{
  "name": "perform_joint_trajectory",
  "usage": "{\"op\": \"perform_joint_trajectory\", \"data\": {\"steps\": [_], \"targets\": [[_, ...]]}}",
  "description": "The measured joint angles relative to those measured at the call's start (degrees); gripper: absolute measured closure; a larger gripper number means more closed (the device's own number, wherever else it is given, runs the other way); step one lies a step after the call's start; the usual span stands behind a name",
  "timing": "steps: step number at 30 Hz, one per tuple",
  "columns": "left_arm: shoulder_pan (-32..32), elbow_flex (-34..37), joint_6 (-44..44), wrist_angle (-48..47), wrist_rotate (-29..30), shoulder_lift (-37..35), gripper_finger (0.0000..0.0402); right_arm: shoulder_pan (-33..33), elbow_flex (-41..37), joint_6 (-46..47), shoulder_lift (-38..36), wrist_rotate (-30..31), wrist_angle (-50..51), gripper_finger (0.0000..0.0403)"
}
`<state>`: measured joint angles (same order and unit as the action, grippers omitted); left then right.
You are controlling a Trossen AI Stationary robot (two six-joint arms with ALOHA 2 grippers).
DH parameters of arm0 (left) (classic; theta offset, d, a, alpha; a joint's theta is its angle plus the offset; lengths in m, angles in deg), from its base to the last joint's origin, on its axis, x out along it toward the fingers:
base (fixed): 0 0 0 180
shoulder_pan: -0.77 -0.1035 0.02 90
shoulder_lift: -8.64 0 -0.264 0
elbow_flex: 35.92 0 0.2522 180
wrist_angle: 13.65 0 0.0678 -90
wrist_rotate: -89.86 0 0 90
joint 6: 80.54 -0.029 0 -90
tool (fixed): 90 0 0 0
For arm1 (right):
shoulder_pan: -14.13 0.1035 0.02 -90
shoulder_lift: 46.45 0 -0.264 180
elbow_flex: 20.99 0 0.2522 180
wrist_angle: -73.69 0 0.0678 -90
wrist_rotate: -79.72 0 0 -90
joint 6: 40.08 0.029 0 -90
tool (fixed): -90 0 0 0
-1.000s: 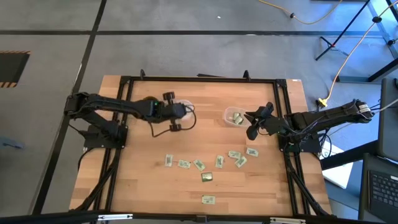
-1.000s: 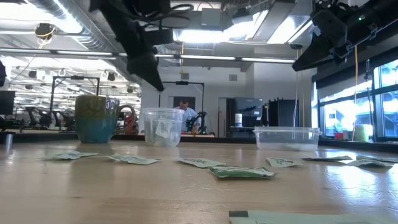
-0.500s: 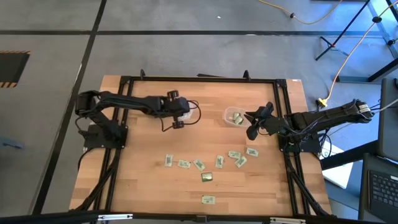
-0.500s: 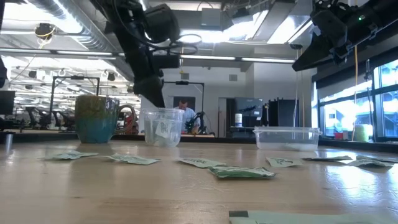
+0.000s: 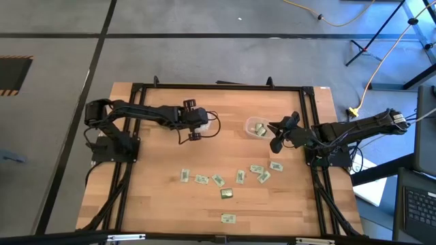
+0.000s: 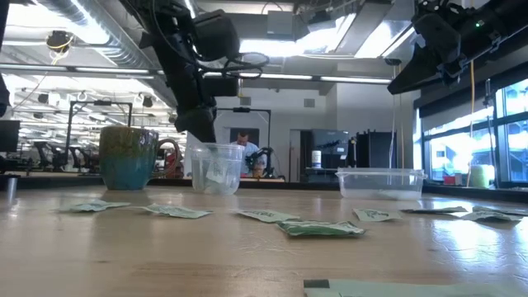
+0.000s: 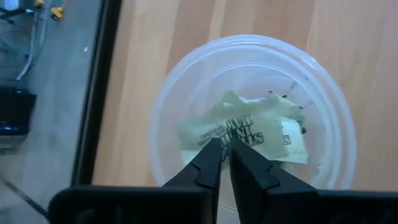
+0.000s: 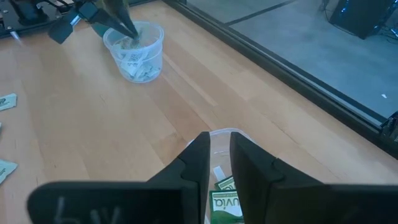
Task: Pick and place items into bin
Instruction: Put the white stevia packet into the left transparent bin
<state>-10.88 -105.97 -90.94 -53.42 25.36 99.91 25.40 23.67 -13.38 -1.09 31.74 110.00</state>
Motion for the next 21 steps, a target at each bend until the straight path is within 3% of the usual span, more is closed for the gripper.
{"op": "perform_joint_trajectory", "data": {"steps": [12,15,21], "targets": [[4.2,0.0,-0.3,-2.3,2.7,-6.9,0.0327,0.0,0.0,0.1,0.0,0.0,0.0,0.0336],[6.9,0.0,0.3,-5.0,-2.2,-10.1,0.033,0.0,0.0,0.2,0.0,0.0,0.0,0.0336],[14.7,0.4,8.1,-10.0,-21.9,-13.2,0.0338,0.0,0.0,0.1,0.0,0.0,0.0,0.0336]]}}
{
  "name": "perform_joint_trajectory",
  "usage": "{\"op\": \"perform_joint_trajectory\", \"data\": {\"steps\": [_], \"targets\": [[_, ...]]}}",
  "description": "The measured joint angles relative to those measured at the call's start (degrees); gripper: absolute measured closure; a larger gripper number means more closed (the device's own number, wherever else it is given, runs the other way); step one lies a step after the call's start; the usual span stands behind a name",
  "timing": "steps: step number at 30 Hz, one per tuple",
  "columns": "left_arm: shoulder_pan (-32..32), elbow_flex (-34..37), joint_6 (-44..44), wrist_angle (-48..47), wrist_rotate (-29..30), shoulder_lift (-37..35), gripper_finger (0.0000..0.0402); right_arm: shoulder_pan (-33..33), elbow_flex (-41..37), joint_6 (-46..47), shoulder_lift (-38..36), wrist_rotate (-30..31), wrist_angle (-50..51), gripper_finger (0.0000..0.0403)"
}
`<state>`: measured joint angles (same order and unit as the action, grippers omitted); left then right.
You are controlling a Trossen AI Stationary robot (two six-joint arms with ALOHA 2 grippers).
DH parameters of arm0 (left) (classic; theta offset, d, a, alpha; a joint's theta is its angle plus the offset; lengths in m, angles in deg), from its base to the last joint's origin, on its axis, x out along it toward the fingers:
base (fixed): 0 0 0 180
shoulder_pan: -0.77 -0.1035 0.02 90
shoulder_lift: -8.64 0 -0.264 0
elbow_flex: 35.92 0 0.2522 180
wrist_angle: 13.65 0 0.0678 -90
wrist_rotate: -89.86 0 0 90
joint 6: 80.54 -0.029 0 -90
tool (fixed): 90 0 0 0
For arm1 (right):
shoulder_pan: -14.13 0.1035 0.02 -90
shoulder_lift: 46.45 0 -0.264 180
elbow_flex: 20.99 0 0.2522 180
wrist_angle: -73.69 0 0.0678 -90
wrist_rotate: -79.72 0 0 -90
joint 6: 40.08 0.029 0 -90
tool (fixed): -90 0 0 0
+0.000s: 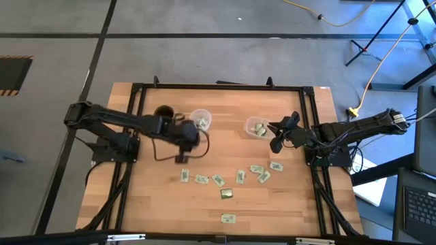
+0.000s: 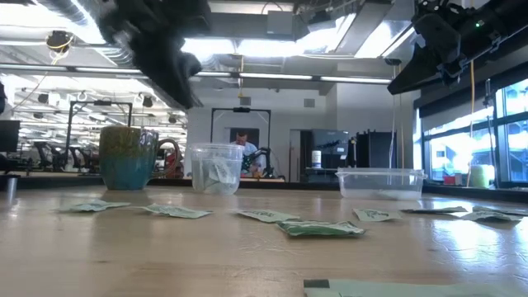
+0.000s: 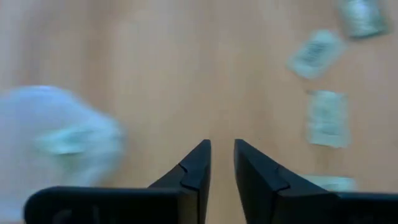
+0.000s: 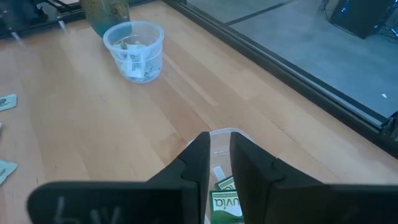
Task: Pick and place items into bin
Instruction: Put the white stevia packet into the left transparent bin
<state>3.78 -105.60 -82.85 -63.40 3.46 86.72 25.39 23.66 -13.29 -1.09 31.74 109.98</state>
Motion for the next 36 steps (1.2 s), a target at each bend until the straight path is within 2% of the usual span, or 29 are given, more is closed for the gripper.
{"op": "perform_joint_trajectory", "data": {"steps": [3,9,15,27,36], "targets": [[4.7,0.5,3.5,-0.4,-2.9,0.8,0.0335,0.0,0.0,0.0,0.0,0.0,0.0,0.0336],[13.4,0.6,10.4,-0.5,-3.1,5.2,0.0332,0.0,0.0,0.0,0.0,0.0,0.0,0.0336],[19.4,0.6,13.9,-0.5,1.0,11.7,0.0335,0.0,0.0,0.1,0.0,0.0,0.0,0.0336],[19.8,0.6,17.2,-3.0,1.3,21.2,0.034,0.0,0.0,1.4,0.0,0.0,0.0,0.0336],[18.2,0.4,17.6,-3.5,-1.9,22.8,0.0359,0.0,0.0,1.4,0.0,0.0,0.0,0.0336]]}}
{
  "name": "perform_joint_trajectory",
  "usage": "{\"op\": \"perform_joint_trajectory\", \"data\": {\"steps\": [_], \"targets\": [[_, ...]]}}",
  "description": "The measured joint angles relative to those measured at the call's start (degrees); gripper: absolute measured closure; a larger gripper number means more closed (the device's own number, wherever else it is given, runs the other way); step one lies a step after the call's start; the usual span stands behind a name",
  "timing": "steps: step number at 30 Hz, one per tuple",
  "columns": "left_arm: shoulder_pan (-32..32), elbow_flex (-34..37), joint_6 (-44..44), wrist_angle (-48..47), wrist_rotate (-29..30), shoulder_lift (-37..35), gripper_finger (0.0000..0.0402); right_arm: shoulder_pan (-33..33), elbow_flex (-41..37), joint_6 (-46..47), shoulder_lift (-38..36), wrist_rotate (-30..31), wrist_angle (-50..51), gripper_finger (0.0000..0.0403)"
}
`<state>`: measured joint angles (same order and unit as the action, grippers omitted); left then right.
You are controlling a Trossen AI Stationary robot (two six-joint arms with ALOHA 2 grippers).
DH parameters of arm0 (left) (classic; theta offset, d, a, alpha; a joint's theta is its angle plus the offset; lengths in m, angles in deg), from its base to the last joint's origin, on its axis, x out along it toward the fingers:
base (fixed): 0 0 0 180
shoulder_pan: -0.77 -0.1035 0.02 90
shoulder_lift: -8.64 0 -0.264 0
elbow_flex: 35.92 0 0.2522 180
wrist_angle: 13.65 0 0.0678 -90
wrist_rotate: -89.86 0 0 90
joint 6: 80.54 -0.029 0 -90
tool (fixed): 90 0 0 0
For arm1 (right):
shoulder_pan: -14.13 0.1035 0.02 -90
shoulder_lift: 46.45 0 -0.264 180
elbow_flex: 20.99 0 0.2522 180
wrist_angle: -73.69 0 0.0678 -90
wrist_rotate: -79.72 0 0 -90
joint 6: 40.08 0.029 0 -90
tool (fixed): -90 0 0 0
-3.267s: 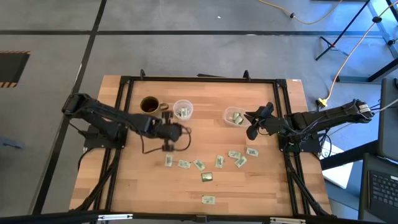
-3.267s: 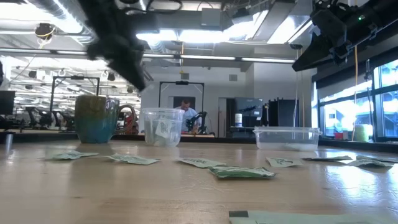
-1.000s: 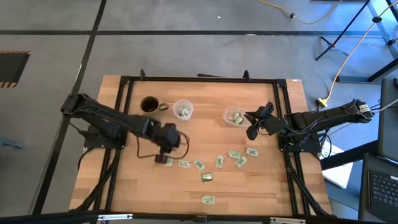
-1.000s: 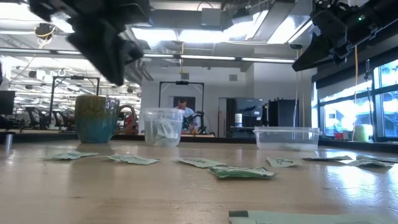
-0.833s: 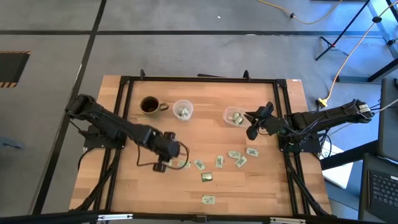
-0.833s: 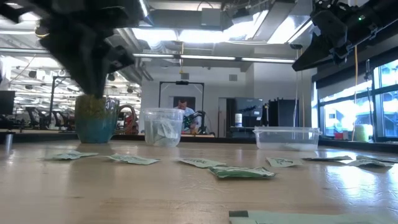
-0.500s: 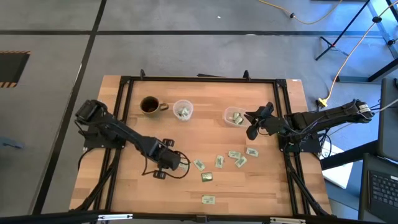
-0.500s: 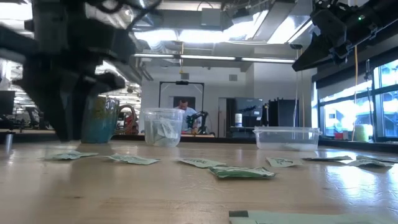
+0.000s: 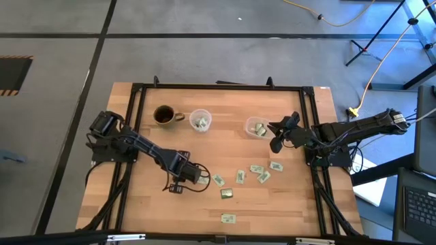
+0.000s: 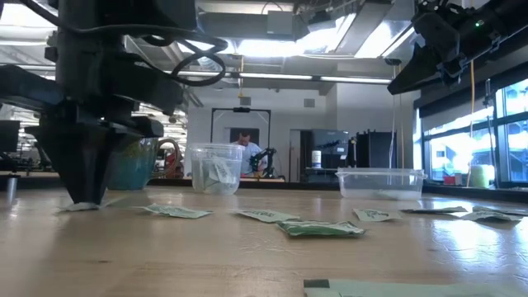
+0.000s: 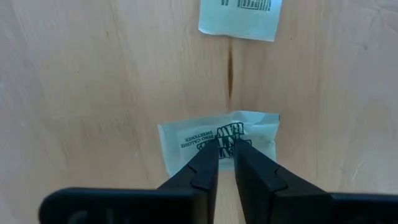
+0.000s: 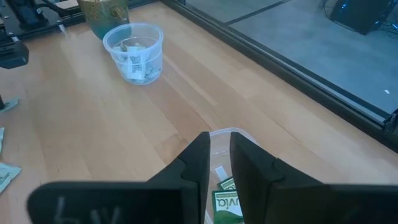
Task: Pick and place items into bin
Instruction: Put the white stevia packet into the left transparent bin
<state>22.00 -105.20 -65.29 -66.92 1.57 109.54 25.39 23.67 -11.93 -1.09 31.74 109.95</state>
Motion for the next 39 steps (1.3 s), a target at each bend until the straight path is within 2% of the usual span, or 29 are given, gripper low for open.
{"op": "perform_joint_trajectory", "data": {"steps": [8,15,20,23,27,32,35,39], "targets": [[0.0,0.1,-0.9,0.1,0.1,-0.1,0.0396,0.0,0.0,-0.2,0.0,0.0,0.0,0.0336],[-0.3,-0.4,-2.5,-4.3,1.0,-2.9,0.0398,0.0,0.0,-0.2,0.0,0.0,0.0,0.0336],[-2.1,-2.4,-3.3,-9.1,4.8,-7.1,0.04,0.0,0.0,-0.2,0.0,0.0,0.0,0.0336],[-3.9,-2.7,-6.3,-8.4,10.2,-10.6,0.0397,0.0,0.0,-0.2,0.0,0.0,0.0,0.0336],[-7.6,-2.7,-7.1,-8.4,21.1,-14.4,0.0399,0.0,0.0,-0.3,0.0,0.0,0.0,0.0336],[-14.8,-2.7,-6.4,-5.3,29.4,-17.7,0.0398,0.0,0.0,-0.4,0.0,0.0,0.0,0.0336],[-19.7,-2.7,-5.5,0.4,30.5,-17.9,0.0399,0.0,0.0,-0.4,0.0,0.0,0.0,0.0336],[-25.6,-2.7,-9.0,6.1,25.9,-17.1,0.0399,0.0,0.0,-0.4,0.0,0.0,0.0,0.0336]]}}
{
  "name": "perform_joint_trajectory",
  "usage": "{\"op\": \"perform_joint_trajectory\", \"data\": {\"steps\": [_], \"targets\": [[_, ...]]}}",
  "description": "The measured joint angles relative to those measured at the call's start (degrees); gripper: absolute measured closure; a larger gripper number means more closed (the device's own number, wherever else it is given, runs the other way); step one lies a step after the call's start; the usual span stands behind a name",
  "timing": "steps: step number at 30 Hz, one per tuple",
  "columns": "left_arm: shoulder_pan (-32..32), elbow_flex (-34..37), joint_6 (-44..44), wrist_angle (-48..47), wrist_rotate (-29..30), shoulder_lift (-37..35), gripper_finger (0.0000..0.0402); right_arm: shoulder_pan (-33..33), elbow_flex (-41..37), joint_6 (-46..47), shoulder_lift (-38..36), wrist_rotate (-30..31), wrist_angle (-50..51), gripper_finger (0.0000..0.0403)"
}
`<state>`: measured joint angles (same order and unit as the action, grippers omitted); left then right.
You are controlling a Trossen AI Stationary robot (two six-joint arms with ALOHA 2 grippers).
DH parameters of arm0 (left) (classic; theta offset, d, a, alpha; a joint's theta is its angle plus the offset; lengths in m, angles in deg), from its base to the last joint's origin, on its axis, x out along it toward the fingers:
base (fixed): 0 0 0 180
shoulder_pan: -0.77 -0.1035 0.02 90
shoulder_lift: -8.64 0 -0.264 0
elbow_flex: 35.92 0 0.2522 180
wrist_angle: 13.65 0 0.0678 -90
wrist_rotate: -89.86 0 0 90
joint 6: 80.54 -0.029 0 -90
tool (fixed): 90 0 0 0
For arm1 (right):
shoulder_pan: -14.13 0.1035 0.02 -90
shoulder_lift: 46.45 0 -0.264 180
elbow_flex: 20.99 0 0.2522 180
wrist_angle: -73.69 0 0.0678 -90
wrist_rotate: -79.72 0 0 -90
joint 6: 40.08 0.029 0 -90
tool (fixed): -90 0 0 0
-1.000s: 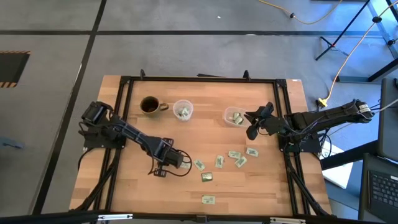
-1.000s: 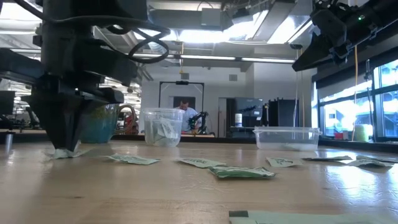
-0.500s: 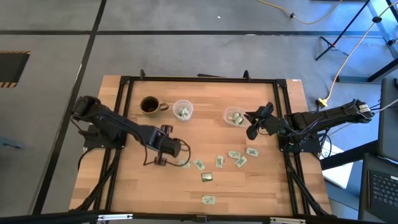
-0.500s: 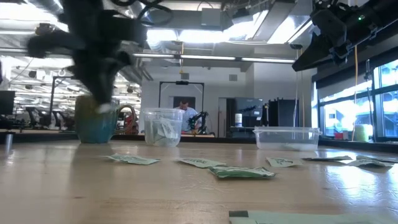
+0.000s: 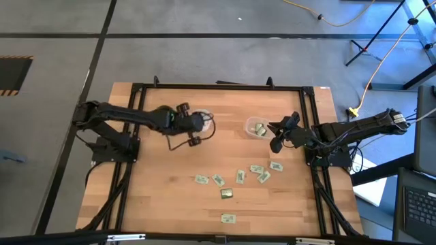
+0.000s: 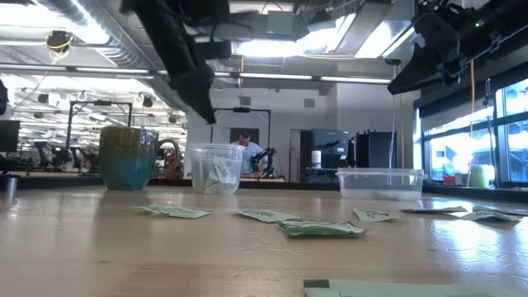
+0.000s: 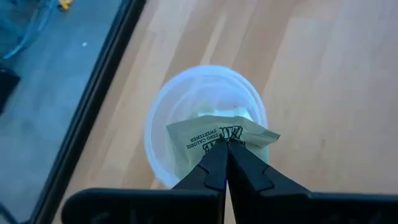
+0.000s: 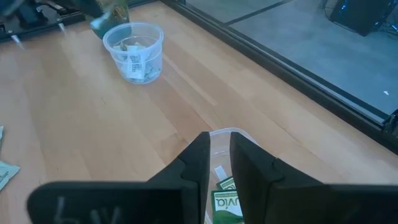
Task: Pick and place items into bin
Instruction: Put the white stevia packet into the left transparent bin
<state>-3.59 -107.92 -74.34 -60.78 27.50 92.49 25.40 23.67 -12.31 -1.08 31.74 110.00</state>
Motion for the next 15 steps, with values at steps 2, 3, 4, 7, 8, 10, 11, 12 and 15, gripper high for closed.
{"op": "perform_joint_trajectory", "data": {"steps": [2,3,4,7,8,10,11,12,15], "targets": [[-2.3,0.0,-1.6,0.6,-1.4,0.3,0.0398,0.0,0.0,0.0,0.0,0.0,0.0,0.0336],[-3.2,0.0,-2.1,1.7,-1.5,0.8,0.0399,0.0,0.0,0.0,0.0,0.0,0.0,0.0336],[-4.0,-0.1,-2.7,2.9,-1.9,1.3,0.04,0.0,0.0,0.0,0.0,0.0,0.0,0.0336],[-5.9,0.0,-3.4,3.1,-3.2,3.1,0.0399,0.0,0.0,-0.8,0.0,0.0,0.0,0.0336],[-6.2,0.0,-3.5,3.8,-4.0,3.9,0.0398,0.0,0.0,-1.1,0.0,0.0,0.0,0.0336],[-6.8,0.0,-3.6,3.5,-4.8,5.4,0.0397,0.0,0.0,-1.3,0.0,0.0,-0.4,0.0336],[-6.9,0.0,-3.6,3.9,-4.8,6.1,0.0397,0.0,0.0,-1.2,0.0,0.0,-0.4,0.0336],[-6.9,0.0,-3.6,4.0,-4.7,6.9,0.0398,0.0,0.0,-1.3,0.0,0.0,-0.2,0.0336],[-7.1,0.0,-4.1,4.1,-4.6,8.9,0.04,-0.1,0.0,-1.2,0.0,0.0,-0.2,0.0336]]}}
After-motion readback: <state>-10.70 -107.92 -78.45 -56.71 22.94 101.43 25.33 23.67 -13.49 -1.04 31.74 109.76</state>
